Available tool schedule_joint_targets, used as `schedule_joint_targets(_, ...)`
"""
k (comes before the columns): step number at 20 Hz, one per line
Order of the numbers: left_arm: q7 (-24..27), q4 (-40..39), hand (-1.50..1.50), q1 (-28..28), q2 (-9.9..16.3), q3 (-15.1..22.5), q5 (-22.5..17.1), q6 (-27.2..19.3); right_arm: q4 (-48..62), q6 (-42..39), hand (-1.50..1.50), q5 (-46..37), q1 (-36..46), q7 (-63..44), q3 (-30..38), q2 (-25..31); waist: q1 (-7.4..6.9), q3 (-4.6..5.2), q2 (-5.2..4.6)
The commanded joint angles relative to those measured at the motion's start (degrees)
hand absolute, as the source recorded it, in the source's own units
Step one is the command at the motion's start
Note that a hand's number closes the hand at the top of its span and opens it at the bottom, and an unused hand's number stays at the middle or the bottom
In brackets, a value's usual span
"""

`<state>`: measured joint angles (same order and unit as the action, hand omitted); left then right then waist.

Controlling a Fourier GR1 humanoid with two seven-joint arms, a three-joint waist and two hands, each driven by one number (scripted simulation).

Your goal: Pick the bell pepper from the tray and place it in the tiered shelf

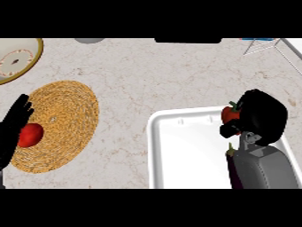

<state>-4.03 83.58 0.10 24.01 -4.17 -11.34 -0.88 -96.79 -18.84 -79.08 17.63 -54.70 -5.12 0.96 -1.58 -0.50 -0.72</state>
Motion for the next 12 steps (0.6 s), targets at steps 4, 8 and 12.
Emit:
schedule_joint_targets(4, -1.62, -0.48, 0.00, 0.31, -1.43, 1.79, 0.21, 0.82, 12.89, 4.27, 1.50, -0.86, 23.62, -10.05, 15.33, -0.34, -1.17, 0.51, 0.03)
schedule_joint_targets(8, -0.93, -1.58, 0.00, 0.90, -0.21, -0.58, -0.22, 1.18, 9.74, 6.37, 1.50, 0.71, 29.64, -11.23, 19.59, -0.60, 0.15, 0.52, 0.62)
schedule_joint_targets(12, -3.15, -0.51, 0.00, 0.06, -3.59, 2.00, 2.48, -2.64, 7.70, 6.91, 1.50, -0.57, 35.77, -14.49, 20.16, -0.94, 0.97, 0.51, 0.82)
